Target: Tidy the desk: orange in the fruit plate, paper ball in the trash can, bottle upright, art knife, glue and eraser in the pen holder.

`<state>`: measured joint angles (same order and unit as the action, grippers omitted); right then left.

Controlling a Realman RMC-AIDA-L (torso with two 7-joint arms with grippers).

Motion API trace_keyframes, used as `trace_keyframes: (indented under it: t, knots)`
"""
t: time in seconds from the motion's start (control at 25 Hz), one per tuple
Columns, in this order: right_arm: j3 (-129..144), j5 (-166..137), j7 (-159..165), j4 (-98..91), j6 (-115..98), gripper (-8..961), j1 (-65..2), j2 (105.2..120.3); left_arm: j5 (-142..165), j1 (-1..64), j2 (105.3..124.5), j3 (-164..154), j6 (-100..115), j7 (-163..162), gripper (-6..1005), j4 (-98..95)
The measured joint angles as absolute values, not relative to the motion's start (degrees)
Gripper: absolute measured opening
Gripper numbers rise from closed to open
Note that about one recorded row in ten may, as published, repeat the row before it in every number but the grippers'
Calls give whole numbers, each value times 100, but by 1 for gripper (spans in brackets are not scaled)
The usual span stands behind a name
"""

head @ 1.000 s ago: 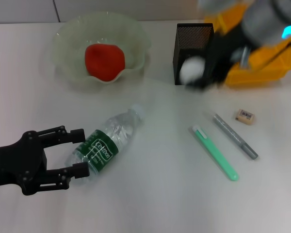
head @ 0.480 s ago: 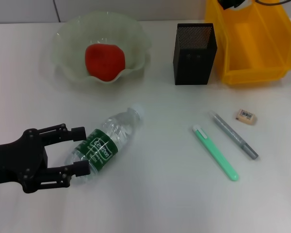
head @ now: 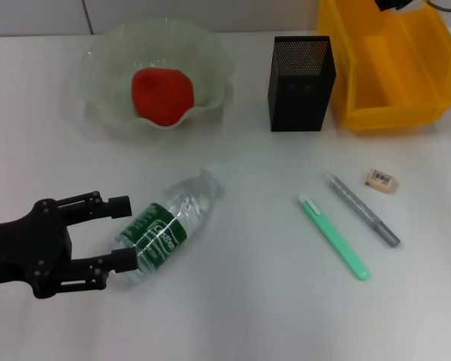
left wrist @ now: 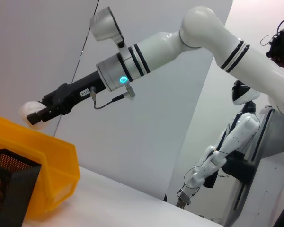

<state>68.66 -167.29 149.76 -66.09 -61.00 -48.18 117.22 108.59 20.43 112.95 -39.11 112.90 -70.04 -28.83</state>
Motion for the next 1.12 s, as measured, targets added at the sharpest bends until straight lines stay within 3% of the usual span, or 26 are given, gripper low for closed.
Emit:
trace_keyframes:
  t: [0.16,0.4,0.64,0.92,1.12]
  knots:
    - [6800,-16731,14974,-6560,-5795,575,-4678,11670,10856,2079,11304,-3911,11282,-7005,783,-2883]
    - [6784,-16733,14861,-6685,-5530,579,-4484,11769,10858,2106,11308,-3912,11278,-7046,781,-2883]
    - [6776,-16730,14853,-6689,-5529,739,-4477,11795,10853,2122,11305,-3911,11286,-7049,780,-2883]
    - [6130,-15445,14221,-7423,-6443,740,-4178,11812,10839,2122,11285,-3902,11293,-7203,778,-2939]
    - [4960,-12562,12694,-7485,-8044,740,-3520,11639,10832,2145,11276,-3727,11304,-7444,777,-3138]
